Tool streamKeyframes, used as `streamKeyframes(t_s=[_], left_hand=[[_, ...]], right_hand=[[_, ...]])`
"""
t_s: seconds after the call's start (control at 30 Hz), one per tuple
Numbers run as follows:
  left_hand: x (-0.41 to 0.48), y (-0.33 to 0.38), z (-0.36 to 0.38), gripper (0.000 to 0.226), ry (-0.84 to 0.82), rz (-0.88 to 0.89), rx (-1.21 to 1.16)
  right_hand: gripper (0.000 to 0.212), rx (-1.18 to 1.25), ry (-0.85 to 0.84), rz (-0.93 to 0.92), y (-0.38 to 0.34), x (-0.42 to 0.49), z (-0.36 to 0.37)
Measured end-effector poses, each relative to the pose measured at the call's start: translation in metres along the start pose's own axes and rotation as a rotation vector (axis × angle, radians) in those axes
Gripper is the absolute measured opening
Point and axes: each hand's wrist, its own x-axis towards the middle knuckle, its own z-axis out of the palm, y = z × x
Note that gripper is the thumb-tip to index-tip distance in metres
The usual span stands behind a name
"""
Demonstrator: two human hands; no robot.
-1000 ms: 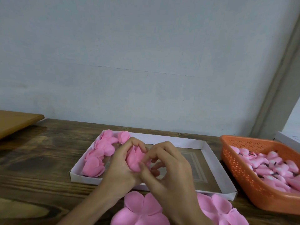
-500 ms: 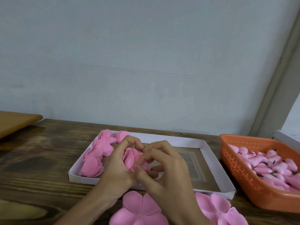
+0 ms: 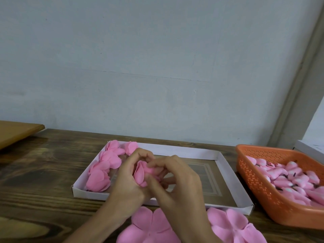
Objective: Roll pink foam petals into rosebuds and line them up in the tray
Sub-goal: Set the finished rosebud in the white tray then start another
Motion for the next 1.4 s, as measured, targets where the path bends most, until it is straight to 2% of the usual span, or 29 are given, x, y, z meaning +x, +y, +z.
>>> streamKeyframes(t_s=[0.07,0.17,0.3,0.37,0.5,0.63,0.93,1.07,1.17,1.27,1.33,1.4], left_hand=[[0.001,-0.001,-0.003,0.047,0.044,0.042,0.11],[0.003,-0.001,-0.008,0.054,0.086,0.068,0.2],[0.004,-0.003,-0.01,0.065,0.069,0.071,0.202],[0.003,-0.004,-0.008,0.066,0.068,0.027,0.097],[0.003,-0.006,-0.006,0.061,0.082,-0.043,-0.008],[0.003,-0.008,-0.006,0.061,0.052,-0.047,0.04],[0.004,-0.007,-0.004,0.039,0.044,-0.057,0.219],[0.006,-0.005,-0.003,0.033,0.036,-0.084,0.077],[0.003,0.0,-0.004,0.035,0.047,-0.115,0.13],[0.002,0.004,-0.007,0.034,0.048,-0.18,0.186],[0.003,-0.001,-0.008,0.029,-0.009,-0.26,0.061],[0.005,0.0,-0.006,0.039,-0.01,-0.326,-0.055]], right_hand=[[0.025,0.007,0.005,-0.004,0.001,0.002,-0.003],[0.025,-0.11,-0.016,-0.056,0.005,0.004,-0.006],[0.028,-0.11,-0.053,-0.123,0.008,0.005,-0.004],[0.027,-0.075,-0.073,-0.15,0.008,0.004,-0.002],[0.022,-0.05,-0.078,-0.167,0.009,0.004,-0.001],[0.029,-0.012,-0.079,-0.195,0.015,0.004,-0.002],[0.024,0.041,-0.096,-0.25,0.019,0.005,-0.003],[0.034,0.105,-0.073,-0.171,0.016,0.004,-0.003],[0.04,0.101,-0.039,-0.124,0.014,0.006,-0.005],[0.033,0.018,-0.069,-0.149,0.015,0.006,-0.01],[0.026,-0.027,-0.136,-0.168,0.014,0.004,-0.01],[0.025,-0.045,-0.171,-0.177,0.014,0.001,-0.006]])
